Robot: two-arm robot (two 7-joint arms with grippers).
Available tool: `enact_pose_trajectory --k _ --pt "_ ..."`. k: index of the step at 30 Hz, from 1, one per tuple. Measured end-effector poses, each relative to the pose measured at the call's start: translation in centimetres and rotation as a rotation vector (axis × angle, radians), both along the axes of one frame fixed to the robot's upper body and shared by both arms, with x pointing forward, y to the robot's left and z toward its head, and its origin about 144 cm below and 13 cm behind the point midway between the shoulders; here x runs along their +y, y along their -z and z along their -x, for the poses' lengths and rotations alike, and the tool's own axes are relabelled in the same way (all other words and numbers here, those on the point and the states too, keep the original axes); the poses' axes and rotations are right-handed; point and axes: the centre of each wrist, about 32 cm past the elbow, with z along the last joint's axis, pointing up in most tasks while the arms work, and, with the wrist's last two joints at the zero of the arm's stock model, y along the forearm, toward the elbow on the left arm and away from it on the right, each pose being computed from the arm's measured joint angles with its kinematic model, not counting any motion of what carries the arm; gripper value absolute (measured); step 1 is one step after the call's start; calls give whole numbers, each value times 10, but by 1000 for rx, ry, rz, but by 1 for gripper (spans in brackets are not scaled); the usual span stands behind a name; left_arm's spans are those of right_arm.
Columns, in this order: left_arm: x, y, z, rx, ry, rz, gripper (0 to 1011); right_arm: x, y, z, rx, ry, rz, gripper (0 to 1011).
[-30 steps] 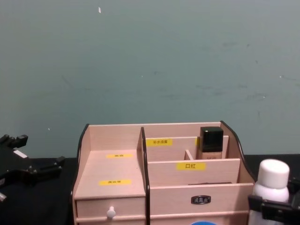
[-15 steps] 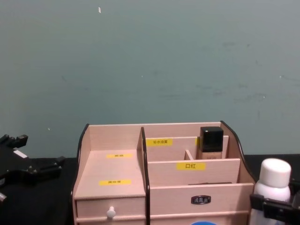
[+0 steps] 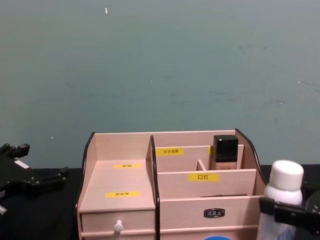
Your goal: Pick up the facial cleanser and watermelon frost from the table and place them into the tiered storage box.
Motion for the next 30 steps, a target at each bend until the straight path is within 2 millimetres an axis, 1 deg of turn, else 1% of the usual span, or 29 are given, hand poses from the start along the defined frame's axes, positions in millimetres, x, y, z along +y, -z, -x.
enact_pose_trajectory --k 7,12,19,21,25,26,30 --pt "0 0 0 0 0 0 1010 3 -12 -4 -13 -35 12 613" --pt "0 0 0 0 0 0 1010 7 -31 -8 -32 -66 38 613" --pt "0 0 0 0 0 0 1010 15 -63 -12 -74 -112 73 613" --pt "0 0 0 0 0 0 1010 17 -68 -14 -80 -119 76 613" --pt "0 0 0 0 0 0 1010 23 -82 -23 -106 -138 77 613" --pt "0 0 0 0 0 0 1010 26 -86 -28 -116 -146 77 613" --pt "0 0 0 0 0 0 1010 33 -94 -42 -134 -157 78 613"
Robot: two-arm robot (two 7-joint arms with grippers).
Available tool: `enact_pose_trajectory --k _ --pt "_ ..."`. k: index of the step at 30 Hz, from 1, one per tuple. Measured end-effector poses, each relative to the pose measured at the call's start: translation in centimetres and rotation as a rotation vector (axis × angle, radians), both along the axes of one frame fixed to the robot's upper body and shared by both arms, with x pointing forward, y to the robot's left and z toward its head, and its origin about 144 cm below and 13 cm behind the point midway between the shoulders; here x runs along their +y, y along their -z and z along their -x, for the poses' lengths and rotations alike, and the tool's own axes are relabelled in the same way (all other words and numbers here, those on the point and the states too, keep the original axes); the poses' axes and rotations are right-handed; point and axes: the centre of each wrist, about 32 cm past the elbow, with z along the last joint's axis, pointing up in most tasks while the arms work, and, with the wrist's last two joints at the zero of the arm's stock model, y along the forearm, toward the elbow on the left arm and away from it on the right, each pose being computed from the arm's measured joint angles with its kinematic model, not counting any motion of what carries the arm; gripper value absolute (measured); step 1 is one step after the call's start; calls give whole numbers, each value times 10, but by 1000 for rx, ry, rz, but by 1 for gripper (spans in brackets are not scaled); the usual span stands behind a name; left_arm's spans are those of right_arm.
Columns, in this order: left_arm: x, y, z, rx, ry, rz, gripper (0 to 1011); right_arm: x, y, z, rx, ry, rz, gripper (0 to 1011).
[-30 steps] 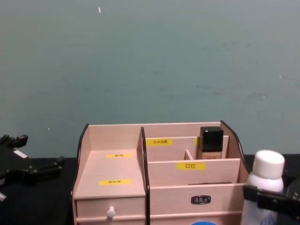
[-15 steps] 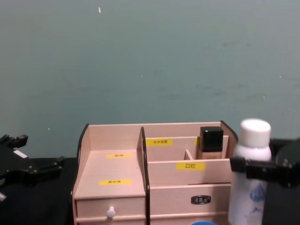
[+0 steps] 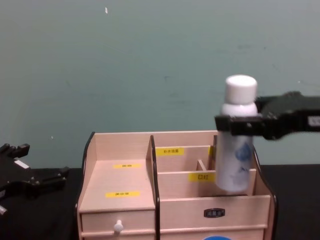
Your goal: Pick up the facial cleanser and watermelon frost from the table and place them into the tiered storage box.
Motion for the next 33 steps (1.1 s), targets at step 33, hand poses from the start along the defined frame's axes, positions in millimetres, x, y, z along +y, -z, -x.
enact_pose_trajectory --k 33 --pt "0 0 0 0 0 0 1009 45 6 -79 -19 -28 -12 613"
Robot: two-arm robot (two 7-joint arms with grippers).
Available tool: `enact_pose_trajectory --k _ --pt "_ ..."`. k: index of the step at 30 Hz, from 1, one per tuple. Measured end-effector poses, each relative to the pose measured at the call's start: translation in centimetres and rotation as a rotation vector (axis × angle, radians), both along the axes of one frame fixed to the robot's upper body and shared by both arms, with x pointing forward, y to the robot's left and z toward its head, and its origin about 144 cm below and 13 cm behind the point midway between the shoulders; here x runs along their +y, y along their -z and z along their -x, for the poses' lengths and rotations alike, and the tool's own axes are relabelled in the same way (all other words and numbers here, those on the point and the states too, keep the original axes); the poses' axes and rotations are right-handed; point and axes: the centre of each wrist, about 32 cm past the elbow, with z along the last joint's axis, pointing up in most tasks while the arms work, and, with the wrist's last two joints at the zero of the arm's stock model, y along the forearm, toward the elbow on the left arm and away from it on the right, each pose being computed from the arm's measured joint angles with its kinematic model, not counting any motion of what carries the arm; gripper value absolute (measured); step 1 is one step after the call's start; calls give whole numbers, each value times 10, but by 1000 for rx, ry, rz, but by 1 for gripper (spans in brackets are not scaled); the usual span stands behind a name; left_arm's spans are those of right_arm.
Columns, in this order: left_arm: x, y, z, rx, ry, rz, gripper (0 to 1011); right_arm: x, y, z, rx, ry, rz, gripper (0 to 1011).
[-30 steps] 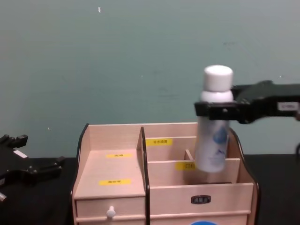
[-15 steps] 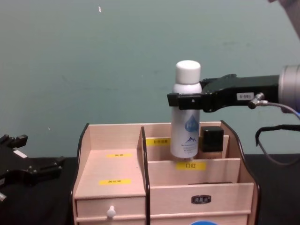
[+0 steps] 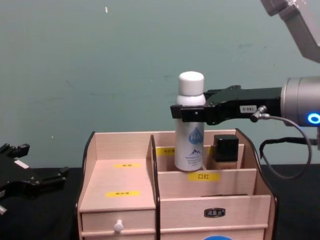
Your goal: Pick up the facial cleanser and watermelon frost from the table and place them into the tiered storage box.
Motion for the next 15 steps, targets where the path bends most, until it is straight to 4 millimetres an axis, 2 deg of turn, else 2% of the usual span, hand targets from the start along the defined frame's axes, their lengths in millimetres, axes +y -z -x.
enact_pose_trajectory --k 15 --pt "0 0 0 0 0 0 1009 6 1 -2 -15 -8 0 613"
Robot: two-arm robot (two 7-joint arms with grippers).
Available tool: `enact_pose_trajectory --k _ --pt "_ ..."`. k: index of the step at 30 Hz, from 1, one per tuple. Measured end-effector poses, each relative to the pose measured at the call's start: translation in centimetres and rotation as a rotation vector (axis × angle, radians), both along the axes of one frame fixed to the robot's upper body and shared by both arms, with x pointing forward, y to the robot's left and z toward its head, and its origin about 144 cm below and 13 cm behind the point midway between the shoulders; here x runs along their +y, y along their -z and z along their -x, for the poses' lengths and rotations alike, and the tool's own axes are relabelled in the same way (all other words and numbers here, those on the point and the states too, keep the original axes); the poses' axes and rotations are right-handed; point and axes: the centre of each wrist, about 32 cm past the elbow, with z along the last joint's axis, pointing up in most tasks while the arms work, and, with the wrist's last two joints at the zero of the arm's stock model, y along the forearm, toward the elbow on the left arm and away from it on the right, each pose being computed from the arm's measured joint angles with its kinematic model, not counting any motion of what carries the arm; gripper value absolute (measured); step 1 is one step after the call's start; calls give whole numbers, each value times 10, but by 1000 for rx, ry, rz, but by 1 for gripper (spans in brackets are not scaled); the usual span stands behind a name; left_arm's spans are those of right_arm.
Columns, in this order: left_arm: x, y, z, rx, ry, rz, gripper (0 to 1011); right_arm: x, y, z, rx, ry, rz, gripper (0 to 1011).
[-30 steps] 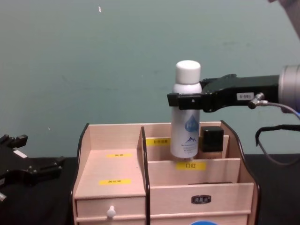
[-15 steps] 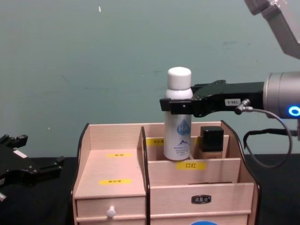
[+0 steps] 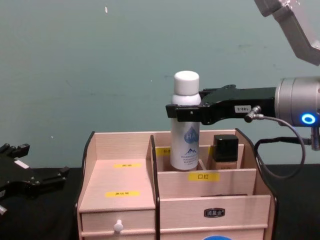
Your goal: Pick up the facial cleanser and watermelon frost from the table and place them into the tiered storage box.
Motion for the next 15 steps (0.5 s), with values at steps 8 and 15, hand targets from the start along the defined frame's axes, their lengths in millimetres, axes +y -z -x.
enact_pose_trajectory --k 8,15 --pt "0 0 0 0 0 0 1009 2 2 -1 -2 5 -1 613" --pt "0 0 0 0 0 0 1010 4 5 -2 -2 10 -8 613"
